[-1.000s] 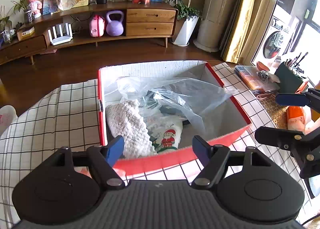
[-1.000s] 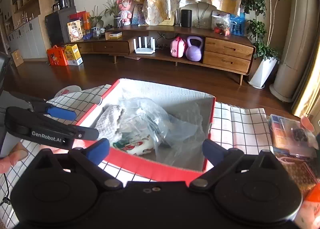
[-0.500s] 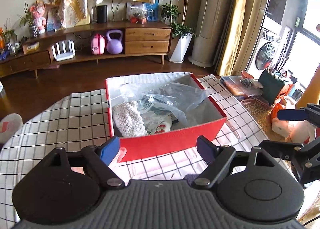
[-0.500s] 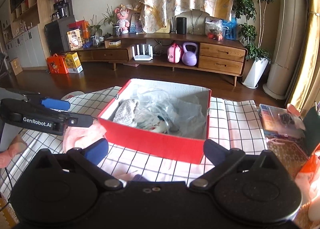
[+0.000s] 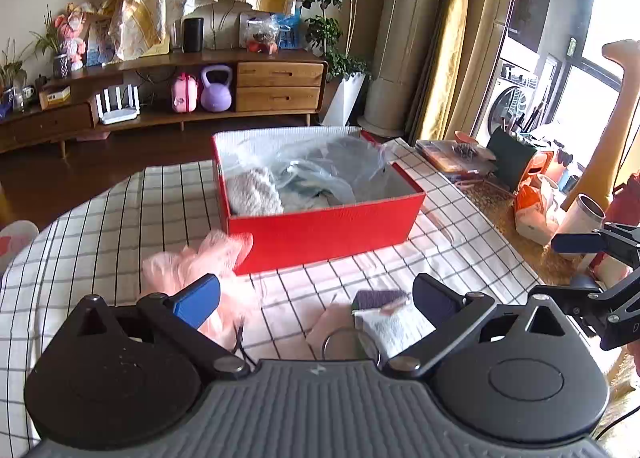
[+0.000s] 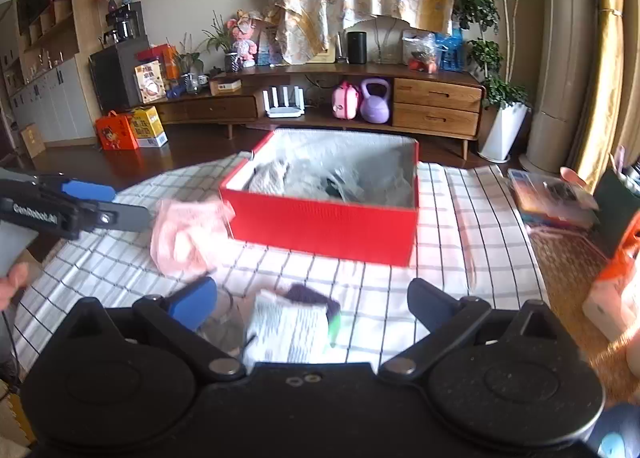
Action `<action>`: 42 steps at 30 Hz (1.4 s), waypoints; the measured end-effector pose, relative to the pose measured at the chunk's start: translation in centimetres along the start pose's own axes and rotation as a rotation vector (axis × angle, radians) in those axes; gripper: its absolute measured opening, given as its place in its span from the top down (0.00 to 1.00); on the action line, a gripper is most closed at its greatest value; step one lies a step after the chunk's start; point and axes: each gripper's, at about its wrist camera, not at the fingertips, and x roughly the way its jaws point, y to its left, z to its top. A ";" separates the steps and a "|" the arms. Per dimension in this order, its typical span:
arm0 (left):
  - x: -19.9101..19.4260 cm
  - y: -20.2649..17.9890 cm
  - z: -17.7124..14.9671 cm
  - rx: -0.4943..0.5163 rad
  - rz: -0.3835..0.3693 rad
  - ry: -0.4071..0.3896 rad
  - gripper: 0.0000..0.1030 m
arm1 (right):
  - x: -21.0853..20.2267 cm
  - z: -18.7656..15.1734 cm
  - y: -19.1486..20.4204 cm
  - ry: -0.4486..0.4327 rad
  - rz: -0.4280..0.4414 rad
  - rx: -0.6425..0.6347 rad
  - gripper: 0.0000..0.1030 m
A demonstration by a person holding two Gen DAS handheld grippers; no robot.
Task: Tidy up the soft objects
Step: 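Reach the left gripper to the pink mesh puff while the right reaches the red packet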
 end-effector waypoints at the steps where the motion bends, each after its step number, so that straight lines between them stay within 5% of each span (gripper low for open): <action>1: -0.1 0.3 -0.6 -0.007 0.002 0.000 0.00 | -0.2 -0.8 0.1 0.000 -0.006 0.000 0.01; 15: -0.3 5.9 -6.2 -0.184 0.040 -0.009 0.00 | 1.1 -10.2 0.4 0.169 -0.125 0.126 0.01; 24: 1.0 6.7 -7.0 -0.172 0.066 -0.001 0.00 | 3.6 -14.8 -0.1 0.330 -0.160 0.266 0.02; 35: 2.3 7.9 -6.9 -0.189 0.072 0.007 0.00 | 5.8 -15.2 -0.2 0.372 -0.185 0.361 0.01; 42: 3.3 8.6 -6.5 -0.202 0.097 0.010 0.00 | 8.2 -13.9 0.0 0.373 -0.213 0.311 0.00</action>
